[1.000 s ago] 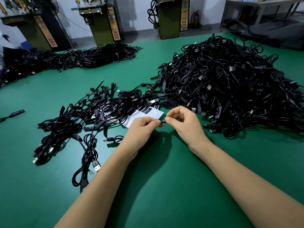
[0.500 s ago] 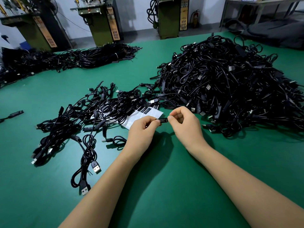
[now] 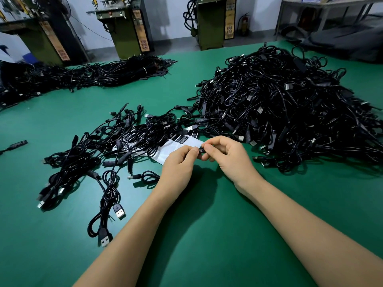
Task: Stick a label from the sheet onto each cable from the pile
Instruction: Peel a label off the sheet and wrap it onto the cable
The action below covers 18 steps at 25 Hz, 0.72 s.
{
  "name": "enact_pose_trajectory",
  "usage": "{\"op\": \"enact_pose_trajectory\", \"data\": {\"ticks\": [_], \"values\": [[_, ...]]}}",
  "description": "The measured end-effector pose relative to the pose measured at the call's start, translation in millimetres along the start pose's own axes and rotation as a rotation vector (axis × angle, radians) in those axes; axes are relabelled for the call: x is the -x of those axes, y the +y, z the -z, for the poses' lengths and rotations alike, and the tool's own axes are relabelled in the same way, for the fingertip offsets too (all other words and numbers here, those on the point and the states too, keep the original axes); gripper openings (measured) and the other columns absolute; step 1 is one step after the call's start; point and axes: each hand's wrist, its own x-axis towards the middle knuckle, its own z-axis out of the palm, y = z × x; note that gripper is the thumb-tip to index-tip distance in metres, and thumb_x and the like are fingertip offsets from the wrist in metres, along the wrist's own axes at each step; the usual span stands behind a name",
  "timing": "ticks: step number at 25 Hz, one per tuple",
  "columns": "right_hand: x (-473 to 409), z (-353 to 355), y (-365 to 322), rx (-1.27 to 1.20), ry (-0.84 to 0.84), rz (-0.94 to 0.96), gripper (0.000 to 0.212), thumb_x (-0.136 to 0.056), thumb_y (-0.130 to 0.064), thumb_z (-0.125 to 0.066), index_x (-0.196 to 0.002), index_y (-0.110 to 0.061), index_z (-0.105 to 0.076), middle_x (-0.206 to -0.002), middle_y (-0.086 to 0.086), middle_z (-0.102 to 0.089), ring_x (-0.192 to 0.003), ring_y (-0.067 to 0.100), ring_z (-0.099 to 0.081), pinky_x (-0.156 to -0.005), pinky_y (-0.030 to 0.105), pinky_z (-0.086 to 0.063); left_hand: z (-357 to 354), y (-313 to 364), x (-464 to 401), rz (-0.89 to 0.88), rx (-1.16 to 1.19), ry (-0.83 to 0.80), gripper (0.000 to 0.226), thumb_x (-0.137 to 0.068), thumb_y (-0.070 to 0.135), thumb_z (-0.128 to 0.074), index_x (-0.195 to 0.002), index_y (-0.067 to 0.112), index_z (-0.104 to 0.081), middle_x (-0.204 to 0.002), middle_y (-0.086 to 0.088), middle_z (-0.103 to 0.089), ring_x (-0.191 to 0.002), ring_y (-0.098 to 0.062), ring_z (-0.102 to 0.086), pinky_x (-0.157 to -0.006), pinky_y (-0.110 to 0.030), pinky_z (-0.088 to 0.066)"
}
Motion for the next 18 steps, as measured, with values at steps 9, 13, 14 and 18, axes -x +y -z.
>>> {"op": "enact_pose_trajectory", "data": {"ticks": [9,13,14,18], "values": [[0.0,4.1,-1.0,-0.083,-0.056,-0.005,0.014,-0.082,-0.006,-0.074,-0.094,-0.009,-0.067,-0.08,0.005,-0.073,-0.077,0.008,-0.067,-0.074,0.014,-0.049,2.5,0.3,-1.7,0.02,0.05,-0.003,0.036,-0.1,0.028,-0.046,-0.073,0.011,-0.06,-0.043,0.017,-0.038,-0.042,-0.001,-0.032,-0.045,-0.016,-0.027],[-0.3,4.1,1.6,-0.04,-0.064,0.029,0.014,-0.083,-0.006,-0.072,-0.097,-0.01,-0.067,-0.074,-0.005,-0.073,-0.076,0.001,-0.068,-0.072,0.007,-0.045,3.2,0.6,-1.6,0.019,0.052,-0.01,0.033,-0.101,0.028,-0.045,-0.075,0.017,-0.064,-0.043,0.018,-0.045,-0.041,0.001,-0.037,-0.042,-0.01,-0.027],[-0.5,4.3,1.8,-0.025,-0.063,0.032,0.014,-0.084,-0.006,-0.071,-0.097,-0.011,-0.068,-0.075,-0.005,-0.073,-0.077,-0.001,-0.067,-0.072,0.006,-0.044,3.3,0.9,-1.4,0.016,0.048,-0.01,0.033,-0.101,0.028,-0.045,-0.075,0.018,-0.064,-0.043,0.018,-0.046,-0.04,0.001,-0.037,-0.042,-0.01,-0.027],[-1.0,4.7,1.3,0.006,-0.056,0.026,0.014,-0.086,-0.007,-0.069,-0.098,-0.015,-0.069,-0.084,-0.003,-0.073,-0.082,0.001,-0.067,-0.075,0.007,-0.044,4.3,2.9,0.1,-0.004,0.053,-0.015,0.034,-0.101,0.026,-0.043,-0.073,0.019,-0.061,-0.043,0.02,-0.048,-0.041,0.004,-0.041,-0.042,-0.008,-0.029]]}}
